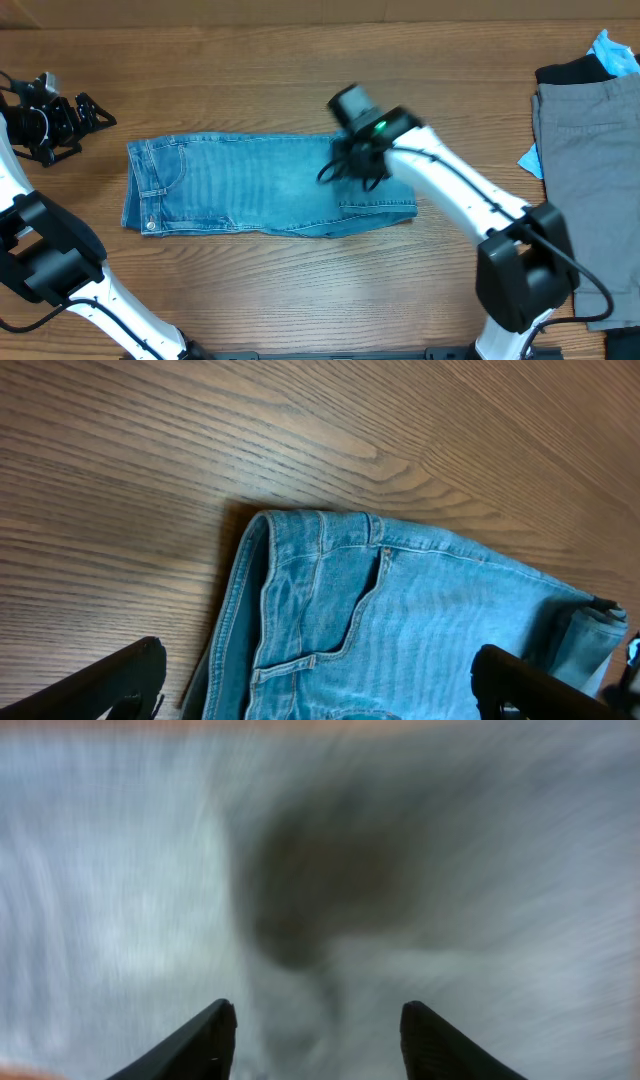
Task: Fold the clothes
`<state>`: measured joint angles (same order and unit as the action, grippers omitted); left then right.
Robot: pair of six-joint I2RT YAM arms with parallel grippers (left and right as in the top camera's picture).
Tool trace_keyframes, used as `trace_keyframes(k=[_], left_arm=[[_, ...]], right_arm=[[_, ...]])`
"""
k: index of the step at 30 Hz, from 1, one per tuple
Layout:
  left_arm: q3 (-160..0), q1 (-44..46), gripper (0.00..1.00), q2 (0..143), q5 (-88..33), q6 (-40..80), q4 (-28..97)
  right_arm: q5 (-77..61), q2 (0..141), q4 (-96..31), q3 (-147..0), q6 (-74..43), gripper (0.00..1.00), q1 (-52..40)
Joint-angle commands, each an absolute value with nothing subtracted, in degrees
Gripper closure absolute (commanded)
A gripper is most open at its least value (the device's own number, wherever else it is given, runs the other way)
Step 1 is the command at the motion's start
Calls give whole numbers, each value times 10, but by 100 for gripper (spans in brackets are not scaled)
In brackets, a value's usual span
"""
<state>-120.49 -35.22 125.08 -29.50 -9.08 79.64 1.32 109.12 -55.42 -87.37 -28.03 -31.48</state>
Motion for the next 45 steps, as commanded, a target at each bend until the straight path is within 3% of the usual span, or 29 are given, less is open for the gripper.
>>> trace_keyframes(k=[1,4,8,11,17,24,31,32,35,36,40,45], left_arm=[[-1216,-347,0,1257,-294,-86,797],[-1216,-347,0,1257,-294,-86,796],[-1216,-347,0,1257,-294,-86,794],[-1216,-347,0,1257,-294,-86,795],[-1216,-347,0,1257,-294,-86,795],[-1216,-347,0,1257,-294,-88,795],[-1216,-347,0,1257,-294,-88,797],[-1216,-347,0,1257,-294,-88,797],[-1216,-347,0,1257,-294,-88,797],[-1216,-347,0,1257,-294,-88,797],[-1216,-347,0,1257,-294,-88,795],[-1216,-347,0,1257,-294,-87,791]], right_arm=[[-1,1065,-551,-900,-253,57,-264],[-76,1076,-552,-900,-243,82,-229],[-194,1108,-534,-888,-197,91,-207],[-259,1141,-508,-875,-194,93,-207],[-414,1212,-425,-859,-182,92,-210],[-390,1257,-423,-860,-198,96,-200],[-326,1176,-496,-920,-188,96,-182],[-326,1163,-509,-926,-181,96,-180],[-326,1115,-568,-930,-167,74,-176],[-326,1111,-595,-930,-159,72,-176],[-339,1114,-644,-908,-130,73,-184],[-415,1114,-564,-812,-135,77,-196]])
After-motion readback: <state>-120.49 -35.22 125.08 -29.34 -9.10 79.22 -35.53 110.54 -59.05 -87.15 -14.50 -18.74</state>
